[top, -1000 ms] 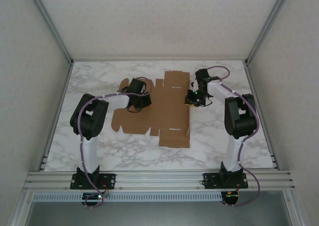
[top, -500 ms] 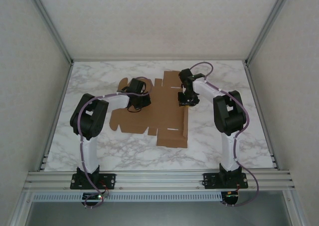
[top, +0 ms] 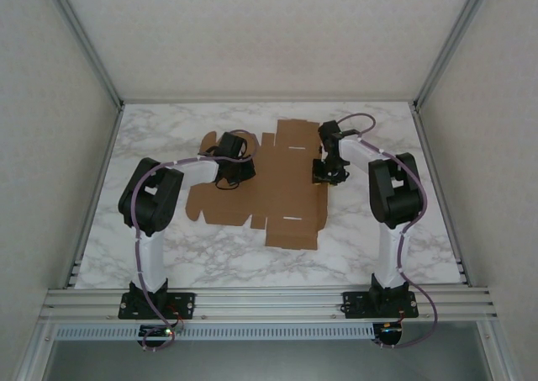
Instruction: Fold the paper box
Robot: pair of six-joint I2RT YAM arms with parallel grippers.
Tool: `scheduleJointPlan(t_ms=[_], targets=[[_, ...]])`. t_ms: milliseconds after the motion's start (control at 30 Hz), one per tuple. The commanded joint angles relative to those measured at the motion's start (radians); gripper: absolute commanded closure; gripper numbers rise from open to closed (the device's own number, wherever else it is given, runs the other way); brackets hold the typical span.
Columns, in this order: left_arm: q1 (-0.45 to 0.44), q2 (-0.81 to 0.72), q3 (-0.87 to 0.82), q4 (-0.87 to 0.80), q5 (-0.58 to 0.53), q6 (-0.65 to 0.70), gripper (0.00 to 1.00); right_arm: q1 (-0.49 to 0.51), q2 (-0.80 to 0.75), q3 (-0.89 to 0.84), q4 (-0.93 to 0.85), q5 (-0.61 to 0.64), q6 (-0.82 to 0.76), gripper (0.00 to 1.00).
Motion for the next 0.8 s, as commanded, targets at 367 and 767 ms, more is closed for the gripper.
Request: scheduleJointPlan(t_ms=[367,767], targets=[[-0.017,-0.112,0.004,0.009,0.070,-0.033,0.98,0.012,-0.122,0.123,-0.223,0.160,-0.043,0.94],[-0.104,0.034,0.095,0.104,0.229,-0.107,0.99,0.025,-0.102,0.194,-0.295,0.146,-0.087,0.91]])
